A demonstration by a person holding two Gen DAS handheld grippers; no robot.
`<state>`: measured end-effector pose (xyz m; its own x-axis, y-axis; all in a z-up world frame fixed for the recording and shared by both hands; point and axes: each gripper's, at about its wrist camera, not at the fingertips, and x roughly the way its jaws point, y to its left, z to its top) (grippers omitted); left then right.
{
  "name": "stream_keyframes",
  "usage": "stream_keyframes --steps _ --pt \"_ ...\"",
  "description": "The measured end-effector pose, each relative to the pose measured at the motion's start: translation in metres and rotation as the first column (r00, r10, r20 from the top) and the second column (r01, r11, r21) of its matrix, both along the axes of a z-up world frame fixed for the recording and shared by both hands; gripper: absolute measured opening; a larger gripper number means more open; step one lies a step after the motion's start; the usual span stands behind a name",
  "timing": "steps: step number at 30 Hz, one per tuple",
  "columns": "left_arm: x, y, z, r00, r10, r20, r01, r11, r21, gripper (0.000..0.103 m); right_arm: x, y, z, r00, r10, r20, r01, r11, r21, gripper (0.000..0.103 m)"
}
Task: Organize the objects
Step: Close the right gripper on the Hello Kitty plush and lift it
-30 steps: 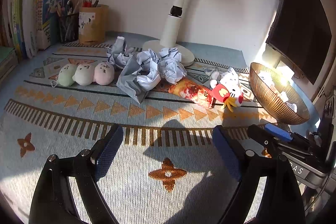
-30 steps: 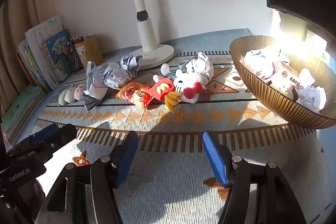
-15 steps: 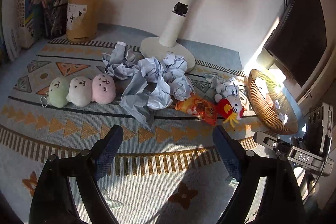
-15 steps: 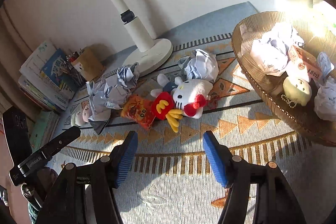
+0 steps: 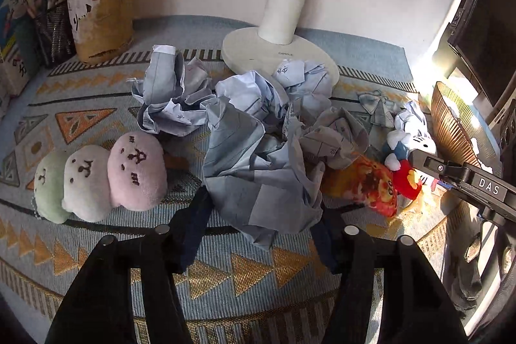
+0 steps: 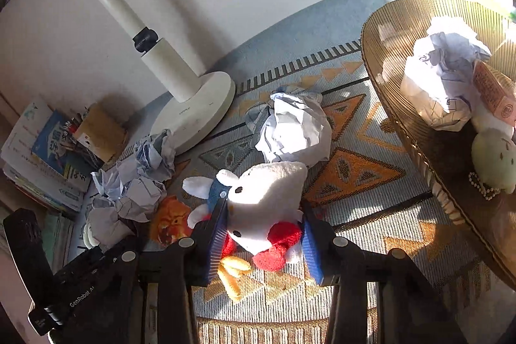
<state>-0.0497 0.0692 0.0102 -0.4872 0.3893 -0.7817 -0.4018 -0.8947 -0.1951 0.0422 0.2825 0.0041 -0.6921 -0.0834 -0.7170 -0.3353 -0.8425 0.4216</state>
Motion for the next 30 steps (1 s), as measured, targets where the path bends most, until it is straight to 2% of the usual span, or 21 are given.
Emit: stream_keyframes --steps 4,6,11,13,15,17,18,20,23,26,30 --pt "0.014 -0.004 0.009 0.999 -0.005 -0.053 0.006 1.000 0.017 0.049 0.033 0.001 0.013 0.997 -0.070 -0.029 0.067 0.993 -0.093 0.041" --pt "0.029 -0.009 0.017 0.999 -0.015 -0.043 0.017 0.998 0.054 0.049 0.057 -0.001 0.017 0.993 -0.117 -0.032 0.111 0.984 -0.139 0.041" --pt "0.087 -0.009 0.026 0.998 -0.053 -0.018 0.055 0.992 0.117 0.050 0.107 -0.006 0.000 0.973 -0.226 0.041 0.229 0.933 -0.277 0.043" --pt "0.105 -0.004 0.019 0.999 -0.053 -0.002 0.053 0.992 0.116 0.050 0.116 -0.009 -0.008 0.971 -0.230 0.069 0.241 0.928 -0.286 0.044" --pt "0.116 0.004 0.010 0.999 -0.044 0.004 0.044 0.995 0.090 0.050 0.121 -0.011 -0.008 0.981 -0.175 0.078 0.190 0.938 -0.290 0.046" --pt "0.121 0.011 0.003 1.000 -0.028 0.006 0.027 0.998 0.049 0.050 0.128 -0.016 -0.005 0.993 -0.086 0.087 0.105 0.960 -0.259 0.050" --pt "0.123 0.011 0.005 1.000 -0.017 -0.021 0.018 0.999 0.028 0.051 0.132 -0.019 -0.003 0.995 -0.051 0.087 0.068 0.975 -0.212 0.052" --pt "0.126 0.010 0.009 0.997 -0.013 -0.071 0.015 0.999 0.036 0.052 0.146 -0.024 0.000 0.996 -0.009 0.084 0.017 0.996 -0.089 0.053" --pt "0.124 0.009 0.006 0.999 -0.001 -0.050 0.003 1.000 0.031 0.052 0.149 -0.027 0.003 0.996 0.006 0.090 -0.011 0.998 0.058 0.053" --pt "0.124 0.008 0.007 0.998 -0.003 -0.055 0.005 0.999 0.033 0.052 0.135 -0.034 0.002 0.994 0.056 0.089 -0.063 0.995 0.080 0.053" --pt "0.128 0.007 0.008 0.998 -0.003 -0.069 0.006 0.999 0.035 0.052 0.118 -0.058 0.004 0.978 0.206 0.023 -0.206 0.978 0.022 0.053"
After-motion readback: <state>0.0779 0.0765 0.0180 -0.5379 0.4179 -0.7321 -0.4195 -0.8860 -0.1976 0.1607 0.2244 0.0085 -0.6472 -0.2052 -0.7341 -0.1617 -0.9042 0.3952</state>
